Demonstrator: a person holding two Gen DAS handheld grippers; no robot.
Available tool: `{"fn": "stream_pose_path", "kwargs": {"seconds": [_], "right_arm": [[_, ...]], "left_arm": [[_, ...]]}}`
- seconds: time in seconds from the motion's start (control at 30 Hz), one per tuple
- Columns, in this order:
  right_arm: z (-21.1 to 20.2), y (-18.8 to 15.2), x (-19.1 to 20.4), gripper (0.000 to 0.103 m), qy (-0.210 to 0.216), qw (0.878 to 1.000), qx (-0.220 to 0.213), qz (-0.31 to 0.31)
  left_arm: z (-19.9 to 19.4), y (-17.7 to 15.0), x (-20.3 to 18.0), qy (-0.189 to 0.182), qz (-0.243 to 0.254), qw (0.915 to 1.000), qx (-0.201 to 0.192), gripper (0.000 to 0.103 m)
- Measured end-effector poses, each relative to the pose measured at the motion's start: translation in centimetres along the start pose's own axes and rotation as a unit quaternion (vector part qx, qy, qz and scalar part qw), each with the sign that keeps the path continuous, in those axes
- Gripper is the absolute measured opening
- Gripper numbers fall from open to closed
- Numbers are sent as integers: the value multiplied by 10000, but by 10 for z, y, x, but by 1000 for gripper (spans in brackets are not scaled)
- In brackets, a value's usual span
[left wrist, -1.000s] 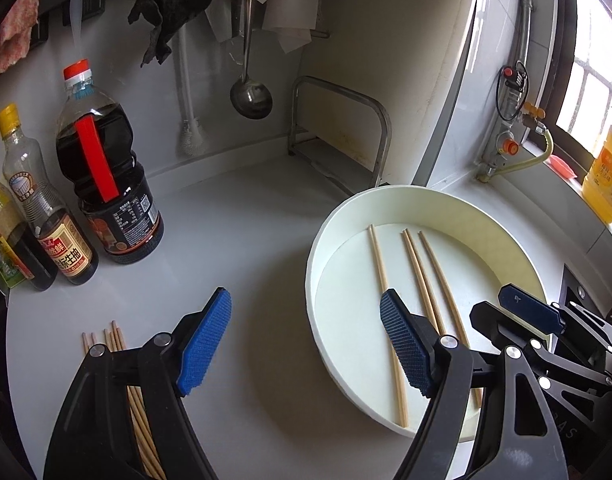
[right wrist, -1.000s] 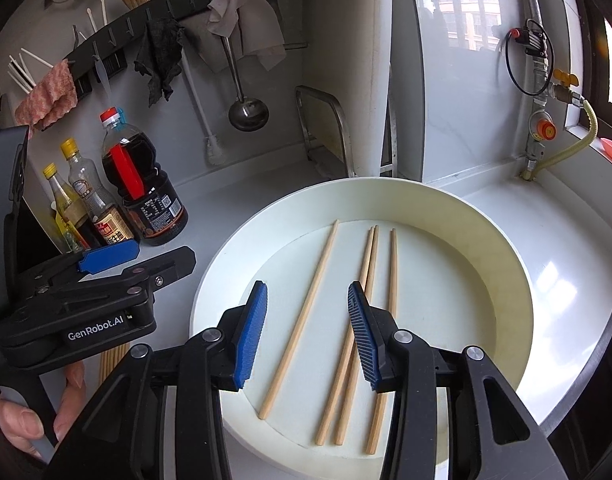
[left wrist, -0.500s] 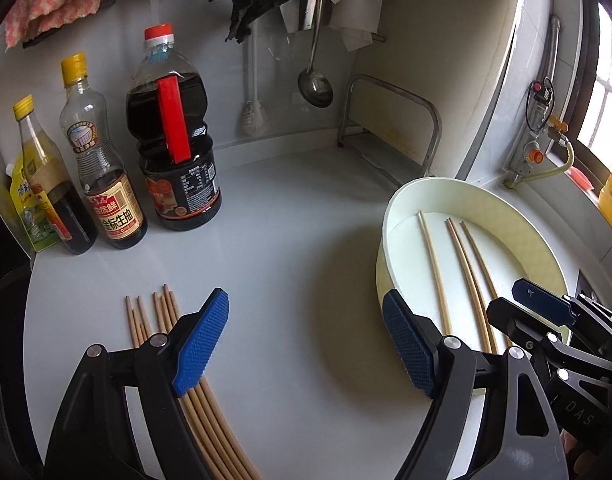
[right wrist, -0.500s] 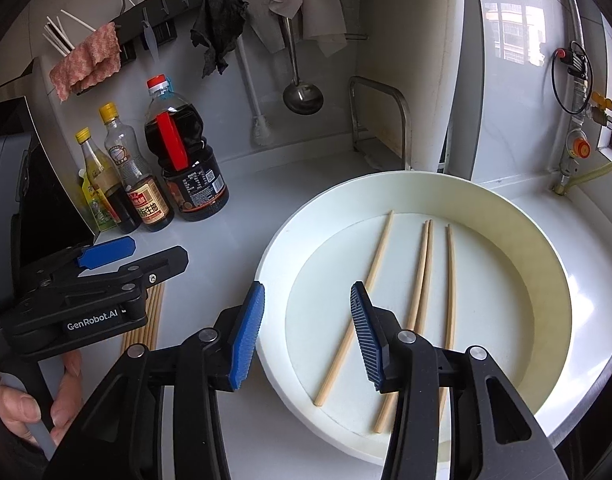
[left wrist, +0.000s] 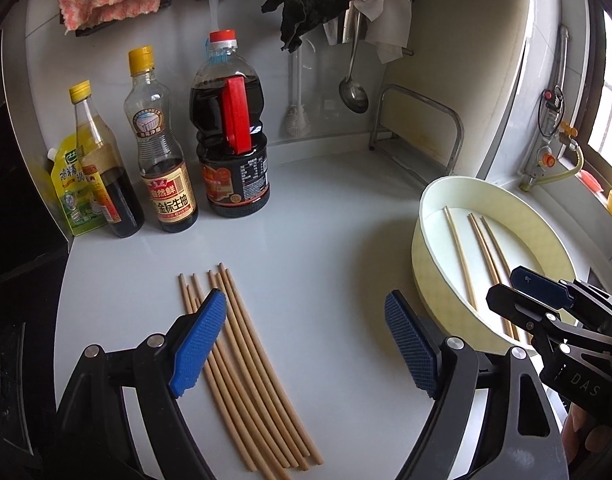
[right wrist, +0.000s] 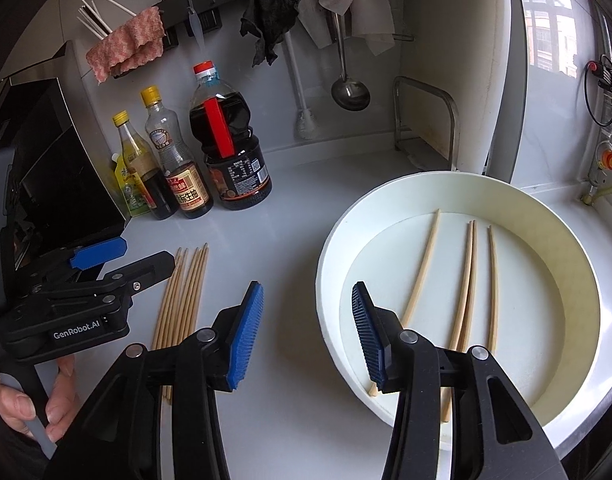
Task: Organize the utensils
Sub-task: 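Withdraw both open tools from the basin back toward the chopstick row, then separate one chopstick from the row with the right gripper while the left gripper pulls another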
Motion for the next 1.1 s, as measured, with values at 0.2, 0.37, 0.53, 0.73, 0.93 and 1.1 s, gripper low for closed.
{"fn": "stream_pose_path", "kwargs": {"seconds": [0.2,0.37,0.53,0.73,0.93,1.1], "right_arm": [[5,-7,26,52,316,9992,74,-219],[11,-16,48,53,431,9976,181,-511],[24,-26,62,53,529,9961,353,-616],[46,-36,79,55,607,9934,529,-818],[77,-51,99,55,721,9883,878,-1022],[96,-56,105,55,628,9857,1019,-1184]], "left_arm": [[-5,-25,21,186,-93,9998,55,85],[0,-48,42,301,-199,9990,259,85],[-6,-63,66,472,-412,9977,265,88],[-13,-74,96,962,-536,9937,208,91],[-6,-87,117,1164,-797,9896,293,94],[7,-95,124,1101,-1012,9876,488,94]]}}
Point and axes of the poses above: each gripper's, at about its wrist camera, not at the fingertips, and z roughly the way its jaws point, x to its left, y to its top, the point moved 5 cm from there along z, roughly the way its jaws point, and after that the axes turned 4 degrees about y, right-handed, at the moved point
